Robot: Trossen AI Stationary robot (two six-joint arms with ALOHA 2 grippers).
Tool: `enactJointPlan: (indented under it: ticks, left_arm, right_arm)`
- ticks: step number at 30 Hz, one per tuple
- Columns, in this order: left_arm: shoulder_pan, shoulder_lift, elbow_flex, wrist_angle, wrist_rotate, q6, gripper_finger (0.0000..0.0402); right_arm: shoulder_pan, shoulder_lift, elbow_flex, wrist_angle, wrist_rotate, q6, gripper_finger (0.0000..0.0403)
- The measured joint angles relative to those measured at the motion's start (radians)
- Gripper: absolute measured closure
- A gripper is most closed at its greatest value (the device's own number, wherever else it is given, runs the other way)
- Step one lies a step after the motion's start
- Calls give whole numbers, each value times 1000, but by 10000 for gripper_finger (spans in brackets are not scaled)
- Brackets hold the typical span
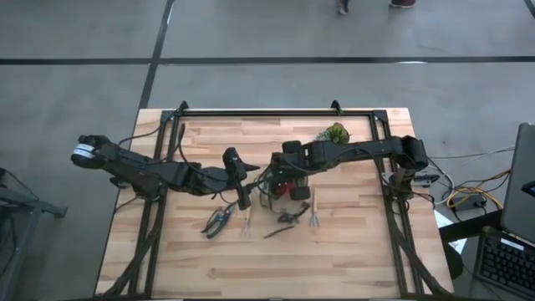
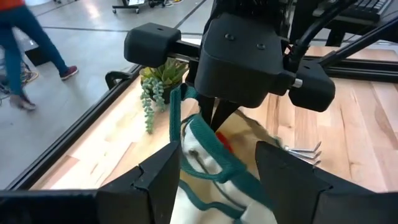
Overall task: Pick & Place Garden tools in Gardening bag
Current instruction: Adjust the gardening bag
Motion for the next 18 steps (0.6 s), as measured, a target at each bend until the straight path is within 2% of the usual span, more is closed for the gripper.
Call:
enactJointPlan:
  ticks: [3, 7, 11, 18]
  left_arm:
    - [0, 0, 0, 7, 26, 11, 190]
    - [-1, 3, 0, 23, 166, 72, 190]
    - [1, 21, -1, 14, 167, 76, 190]
    - [14, 102, -5, 34, 111, 105, 190]
  right_arm:
    - [-3, -2, 0, 10, 2, -27, 395]
    - [-29, -2, 2, 17, 1, -79, 395]
    - [-64, -10, 1, 35, -3, -106, 395]
    - [-105, -12, 0, 105, -112, -202, 395]
